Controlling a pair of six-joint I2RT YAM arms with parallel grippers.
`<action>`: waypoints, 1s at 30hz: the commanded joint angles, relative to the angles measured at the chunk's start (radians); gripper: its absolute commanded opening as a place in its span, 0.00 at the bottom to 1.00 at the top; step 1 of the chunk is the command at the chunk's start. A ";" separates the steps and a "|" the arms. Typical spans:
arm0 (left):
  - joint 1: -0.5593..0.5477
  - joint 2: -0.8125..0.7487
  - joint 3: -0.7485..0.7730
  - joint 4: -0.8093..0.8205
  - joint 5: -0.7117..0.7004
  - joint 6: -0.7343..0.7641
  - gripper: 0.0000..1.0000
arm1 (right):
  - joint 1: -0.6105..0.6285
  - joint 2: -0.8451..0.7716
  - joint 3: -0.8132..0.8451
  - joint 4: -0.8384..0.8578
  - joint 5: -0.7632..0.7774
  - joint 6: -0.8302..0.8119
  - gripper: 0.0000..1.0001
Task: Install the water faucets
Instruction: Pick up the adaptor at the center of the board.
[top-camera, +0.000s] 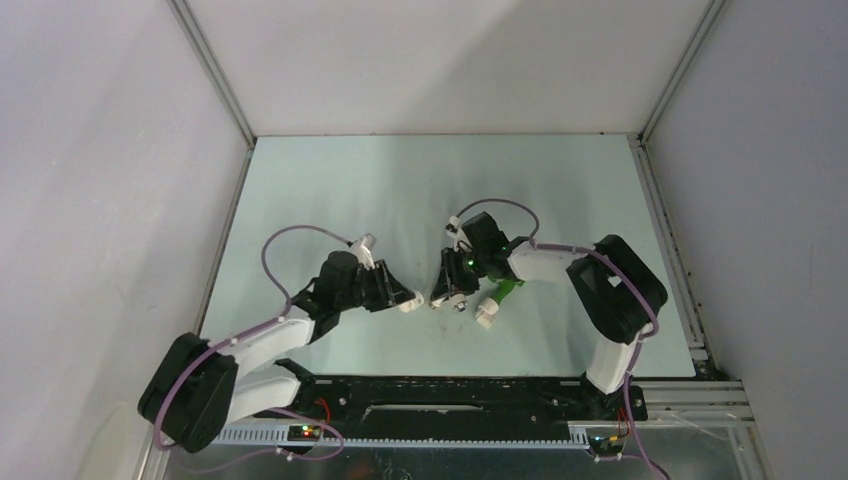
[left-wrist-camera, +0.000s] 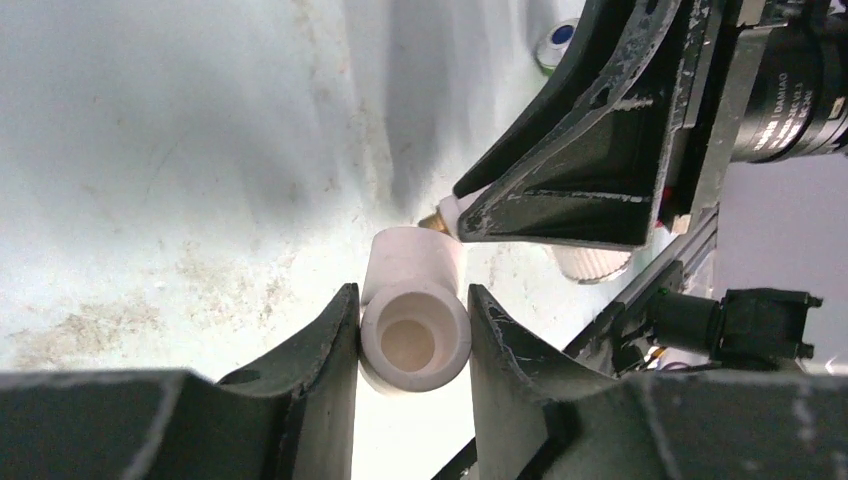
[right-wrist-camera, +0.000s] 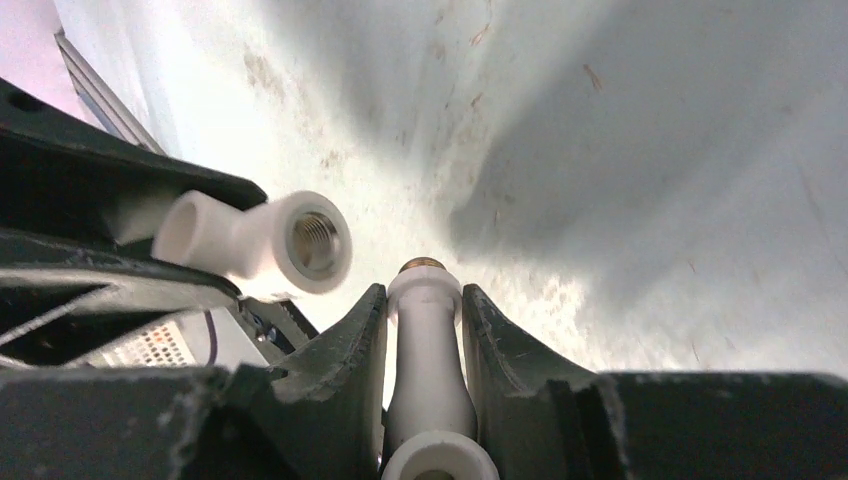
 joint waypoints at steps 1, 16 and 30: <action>-0.004 -0.111 0.075 -0.140 0.013 0.150 0.00 | -0.019 -0.176 0.029 -0.147 0.070 -0.137 0.00; -0.001 -0.443 0.301 -0.283 0.311 0.552 0.00 | -0.117 -0.796 0.028 -0.318 -0.185 -0.518 0.00; -0.003 -0.443 0.238 0.260 0.601 0.190 0.00 | 0.012 -1.017 -0.086 0.004 -0.276 -0.695 0.00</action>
